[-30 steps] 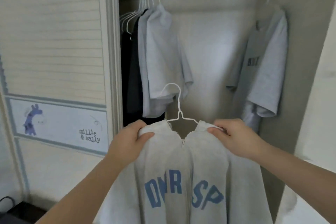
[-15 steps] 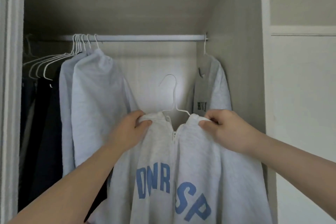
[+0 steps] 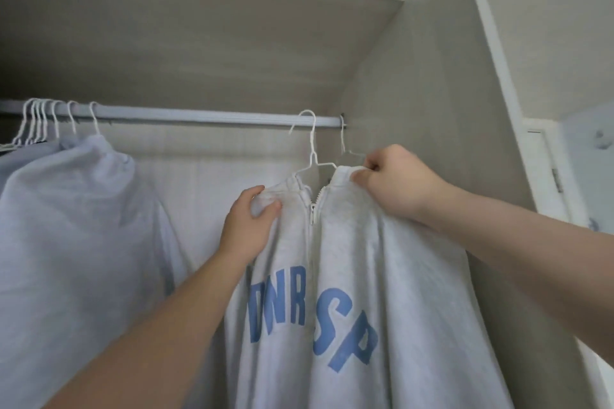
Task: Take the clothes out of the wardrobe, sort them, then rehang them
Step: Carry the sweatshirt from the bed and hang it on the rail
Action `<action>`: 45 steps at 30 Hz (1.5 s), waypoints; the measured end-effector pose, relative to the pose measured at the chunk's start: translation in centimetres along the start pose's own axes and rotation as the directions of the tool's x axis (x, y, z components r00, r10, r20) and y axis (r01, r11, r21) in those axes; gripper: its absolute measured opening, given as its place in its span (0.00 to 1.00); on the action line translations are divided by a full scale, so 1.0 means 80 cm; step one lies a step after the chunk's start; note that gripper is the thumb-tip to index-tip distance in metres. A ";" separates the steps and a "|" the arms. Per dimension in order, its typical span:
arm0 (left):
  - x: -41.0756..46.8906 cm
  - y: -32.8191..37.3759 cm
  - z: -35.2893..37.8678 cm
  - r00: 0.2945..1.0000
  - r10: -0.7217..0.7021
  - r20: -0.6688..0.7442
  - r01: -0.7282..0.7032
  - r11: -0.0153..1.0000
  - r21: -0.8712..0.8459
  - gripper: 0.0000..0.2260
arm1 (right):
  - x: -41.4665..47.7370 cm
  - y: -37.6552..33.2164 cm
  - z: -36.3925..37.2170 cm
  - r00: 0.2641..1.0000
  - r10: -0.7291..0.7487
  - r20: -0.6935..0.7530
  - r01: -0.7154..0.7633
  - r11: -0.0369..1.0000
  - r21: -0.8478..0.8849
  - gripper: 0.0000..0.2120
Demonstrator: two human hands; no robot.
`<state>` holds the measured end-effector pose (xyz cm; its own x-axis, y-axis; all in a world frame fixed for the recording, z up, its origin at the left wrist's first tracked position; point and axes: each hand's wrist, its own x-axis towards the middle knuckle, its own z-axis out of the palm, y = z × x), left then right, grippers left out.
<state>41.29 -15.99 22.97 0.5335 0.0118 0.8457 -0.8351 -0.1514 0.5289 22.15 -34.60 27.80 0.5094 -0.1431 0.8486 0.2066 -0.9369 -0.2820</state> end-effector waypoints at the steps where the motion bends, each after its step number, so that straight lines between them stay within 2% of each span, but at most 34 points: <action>1: 0.010 0.000 0.005 1.000 -0.021 0.004 0.021 0.999 -0.028 0.23 | 0.014 -0.003 0.002 1.000 0.013 -0.026 -0.013 1.000 -0.017 0.17; 6: 0.039 -0.004 0.022 0.995 -0.004 0.099 0.018 0.990 -0.142 0.37 | 0.079 -0.023 0.021 0.992 0.068 -0.103 -0.075 0.995 -0.062 0.17; 9: 0.047 -0.010 0.032 0.977 -0.016 0.214 0.034 0.996 -0.082 0.49 | 0.111 -0.036 0.038 0.988 0.101 -0.117 -0.108 0.992 -0.059 0.15; 15: 0.075 -0.040 0.055 0.970 -0.015 0.243 0.031 0.998 -0.060 0.51 | 0.159 -0.058 0.073 0.980 0.155 -0.126 -0.164 0.984 -0.069 0.06; 19: 0.100 -0.058 0.063 0.977 -0.005 0.212 0.017 0.999 -0.051 0.52 | 0.181 -0.070 0.096 0.975 0.170 -0.143 -0.181 0.981 -0.063 0.11; 23: 0.116 -0.079 0.070 0.970 -0.026 0.242 0.051 0.994 -0.101 0.52 | 0.186 -0.074 0.115 0.968 0.211 -0.135 -0.226 0.968 -0.106 0.15; 26: 0.120 -0.092 0.075 0.965 -0.032 0.260 0.064 0.991 -0.116 0.53 | 0.187 -0.070 0.133 0.969 0.231 -0.084 -0.241 0.963 -0.121 0.16; 31: 0.130 -0.109 0.083 0.966 -0.032 0.258 0.065 0.991 -0.120 0.56 | 0.185 -0.061 0.141 0.972 0.231 -0.035 -0.232 0.937 -0.261 0.15; 33: 0.138 -0.109 0.085 0.970 0.001 0.244 0.029 0.992 -0.122 0.57 | 0.181 -0.059 0.138 0.981 0.193 -0.007 -0.183 0.922 -0.341 0.12; 35: 0.149 -0.108 0.087 0.973 0.042 0.229 -0.010 0.990 -0.138 0.59 | 0.174 -0.061 0.134 0.996 0.094 0.006 -0.081 0.879 -0.470 0.08; 37: 0.160 -0.104 0.091 0.972 0.062 0.225 -0.032 0.991 -0.133 0.62 | 0.166 -0.063 0.130 0.997 -0.062 0.050 0.080 0.805 -0.588 0.13; 39: 0.171 -0.101 0.096 0.966 0.076 0.247 -0.044 0.990 -0.131 0.61 | 0.162 -0.060 0.130 0.965 -0.199 0.172 0.262 0.650 -0.714 0.19; 41: 0.181 -0.099 0.102 0.957 0.113 0.269 -0.066 0.982 -0.175 0.56 | 0.161 -0.052 0.133 0.933 -0.214 0.288 0.358 0.519 -0.776 0.22; 43: 0.184 -0.096 0.108 0.953 0.117 0.280 -0.051 0.971 -0.232 0.54 | 0.161 -0.039 0.135 0.931 -0.168 0.325 0.365 0.474 -0.801 0.26; 45: 0.187 -0.094 0.117 0.943 0.113 0.314 -0.029 0.966 -0.259 0.58 | 0.160 -0.025 0.133 0.933 -0.144 0.329 0.358 0.456 -0.815 0.30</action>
<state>56.82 -23.91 30.97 0.4510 -0.3166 0.8345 -0.8566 0.1092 0.5043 37.13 -31.21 34.45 0.7205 0.1065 0.6852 -0.4046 -0.7380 0.5401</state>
